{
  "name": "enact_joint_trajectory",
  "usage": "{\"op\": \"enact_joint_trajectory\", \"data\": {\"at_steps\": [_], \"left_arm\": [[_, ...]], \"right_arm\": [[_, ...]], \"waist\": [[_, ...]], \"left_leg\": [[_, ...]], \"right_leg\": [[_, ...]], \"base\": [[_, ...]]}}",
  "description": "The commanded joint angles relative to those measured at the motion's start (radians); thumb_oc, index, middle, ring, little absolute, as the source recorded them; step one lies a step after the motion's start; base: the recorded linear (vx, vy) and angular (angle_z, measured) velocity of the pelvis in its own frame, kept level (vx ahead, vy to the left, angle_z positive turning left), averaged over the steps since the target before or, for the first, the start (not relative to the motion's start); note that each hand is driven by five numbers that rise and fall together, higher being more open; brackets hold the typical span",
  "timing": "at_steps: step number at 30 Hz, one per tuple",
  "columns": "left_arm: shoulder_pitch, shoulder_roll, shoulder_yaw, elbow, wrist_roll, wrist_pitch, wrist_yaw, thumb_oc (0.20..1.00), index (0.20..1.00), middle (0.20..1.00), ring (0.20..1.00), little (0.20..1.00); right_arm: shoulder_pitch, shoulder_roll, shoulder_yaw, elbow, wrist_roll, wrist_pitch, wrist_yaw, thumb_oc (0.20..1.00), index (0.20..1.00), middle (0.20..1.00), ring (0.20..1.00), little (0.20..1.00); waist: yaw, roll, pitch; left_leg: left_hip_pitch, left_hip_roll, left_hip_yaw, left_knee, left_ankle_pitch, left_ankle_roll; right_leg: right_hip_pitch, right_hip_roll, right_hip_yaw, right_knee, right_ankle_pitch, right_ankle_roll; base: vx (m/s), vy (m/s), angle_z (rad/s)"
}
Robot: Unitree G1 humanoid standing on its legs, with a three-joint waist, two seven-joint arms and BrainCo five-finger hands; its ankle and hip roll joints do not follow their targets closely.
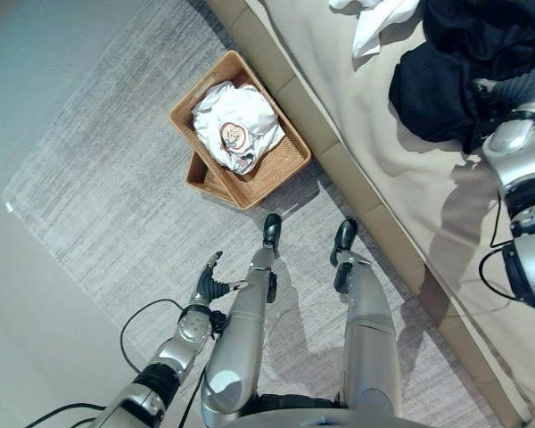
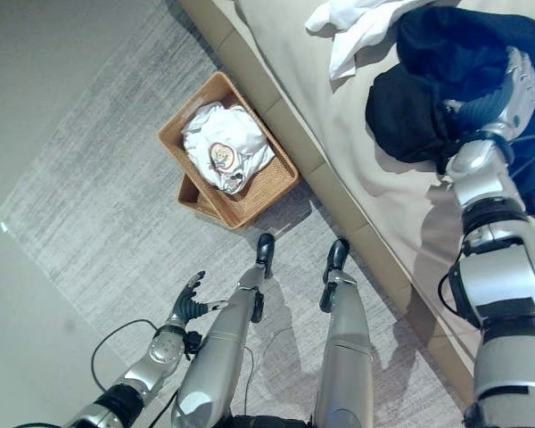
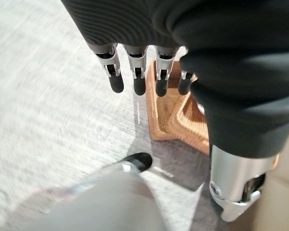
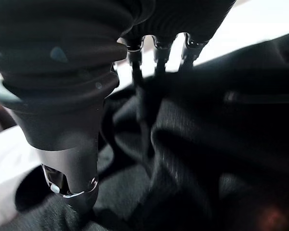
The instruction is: Pick up clothes into the bucket
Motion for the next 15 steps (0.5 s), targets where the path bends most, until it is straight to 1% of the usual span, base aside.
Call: {"op": "enact_joint_trajectory", "data": {"at_steps": [1,4,5,7,8,9,10,11,12,13,14,15], "left_arm": [[0.013,-0.017,-0.027,-0.098,-0.12,-0.019,-0.05,1.0,1.0,1.0,1.0,1.0],[0.018,-0.016,-0.025,-0.113,-0.138,-0.017,-0.06,1.0,1.0,1.0,1.0,1.0],[0.026,-0.015,-0.02,-0.129,-0.148,-0.005,-0.085,1.0,1.0,1.0,1.0,1.0],[0.031,-0.019,-0.021,-0.124,-0.153,0.006,-0.095,1.0,1.0,1.0,1.0,1.0],[0.031,-0.024,-0.026,-0.111,-0.152,0.011,-0.099,1.0,1.0,1.0,1.0,1.0],[0.026,-0.027,-0.028,-0.103,-0.153,0.013,-0.102,1.0,1.0,1.0,1.0,1.0],[0.025,-0.031,-0.03,-0.091,-0.155,0.016,-0.101,1.0,1.0,1.0,1.0,1.0],[0.025,-0.037,-0.036,-0.077,-0.158,0.017,-0.101,1.0,1.0,1.0,1.0,1.0],[0.016,-0.04,-0.038,-0.06,-0.156,0.017,-0.098,1.0,1.0,1.0,1.0,1.0],[0.02,-0.042,-0.04,-0.058,-0.157,0.018,-0.098,1.0,1.0,1.0,1.0,1.0],[0.002,-0.049,-0.043,-0.035,-0.16,0.015,-0.088,1.0,1.0,1.0,1.0,1.0],[-0.003,-0.053,-0.046,-0.027,-0.161,0.013,-0.082,1.0,1.0,1.0,1.0,1.0]], "right_arm": [[-0.069,-0.13,0.07,0.119,0.093,0.038,0.132,1.0,1.0,1.0,1.0,1.0],[-0.081,-0.139,0.079,0.128,0.1,0.041,0.149,1.0,1.0,1.0,1.0,1.0],[-0.078,-0.145,0.098,0.15,0.093,0.053,0.213,1.0,1.0,1.0,1.0,1.0],[-0.083,-0.147,0.103,0.167,0.087,0.06,0.227,1.0,1.0,1.0,1.0,1.0],[-0.087,-0.151,0.111,0.176,0.077,0.064,0.238,0.661,0.661,0.661,0.661,0.661],[-0.095,-0.15,0.123,0.178,0.065,0.064,0.241,0.2,0.2,0.2,0.2,0.2],[-0.102,-0.148,0.13,0.178,0.057,0.065,0.241,0.2,0.2,0.2,0.2,0.2],[-0.108,-0.145,0.142,0.175,0.047,0.063,0.235,0.2,0.2,0.2,0.2,0.2],[-0.122,-0.143,0.148,0.164,0.048,0.058,0.23,0.2,0.2,0.2,0.2,0.2],[-0.119,-0.142,0.15,0.165,0.048,0.058,0.231,0.2,0.2,0.2,0.2,0.2],[-0.149,-0.143,0.151,0.147,0.07,0.051,0.211,0.2,0.2,0.2,0.2,0.2],[-0.166,-0.144,0.159,0.132,0.075,0.045,0.198,0.2,0.2,0.2,0.2,0.2]], "waist": [[-0.007,0.083,-0.014],[-0.005,0.088,-0.014],[-0.004,0.095,-0.014],[-0.007,0.098,-0.014],[-0.008,0.101,-0.014],[-0.007,0.106,-0.014],[-0.009,0.106,-0.014],[-0.015,0.102,-0.014],[-0.016,0.104,-0.014],[-0.019,0.1,-0.014],[-0.023,0.1,-0.014],[-0.026,0.097,-0.014]], "left_leg": [[0.031,0.029,-0.031,-0.017,-0.03,-0.008],[0.024,0.029,-0.036,-0.023,-0.026,-0.007],[0.01,0.027,-0.035,-0.031,-0.022,-0.004],[-0.002,0.024,-0.032,-0.029,-0.023,-0.001],[-0.009,0.024,-0.029,-0.029,-0.021,0.001],[-0.037,0.024,-0.021,-0.028,0.005,0.005],[-0.039,0.024,-0.019,-0.03,0.005,0.006],[-0.018,0.02,-0.017,-0.029,-0.022,0.005],[-0.043,0.023,-0.01,-0.029,0.006,0.008],[-0.02,0.02,-0.013,-0.029,-0.021,0.005],[-0.046,0.023,-0.004,-0.025,0.004,0.008],[-0.045,0.022,-0.002,-0.021,0.002,0.008]], "right_leg": [[0.027,0.0,0.016,0.032,-0.053,0.055],[0.008,-0.001,0.022,0.038,-0.05,0.057],[-0.018,0.003,0.03,0.04,-0.047,0.057],[-0.042,0.008,0.043,0.046,-0.043,0.058],[-0.05,0.009,0.048,0.046,-0.039,0.058],[-0.076,0.009,0.044,0.036,0.0,0.052],[-0.08,0.01,0.046,0.034,0.002,0.052],[-0.068,0.01,0.059,0.046,-0.029,0.062],[-0.085,0.013,0.052,0.03,0.01,0.055],[-0.068,0.011,0.061,0.043,-0.026,0.063],[-0.087,0.014,0.055,0.022,0.018,0.057],[-0.084,0.014,0.056,0.021,0.02,0.059]], "base": [[0.02,-0.084,0.11],[0.01,-0.037,0.11],[0.0,0.0,0.0],[0.01,-0.011,-0.03],[-0.07,0.045,-0.02],[-0.07,0.048,-0.04],[0.01,0.043,-0.08],[0.01,0.042,-0.07],[0.08,0.016,-0.07],[-0.08,0.052,-0.08],[0.0,0.033,-0.08],[-0.09,0.066,-0.12]]}}
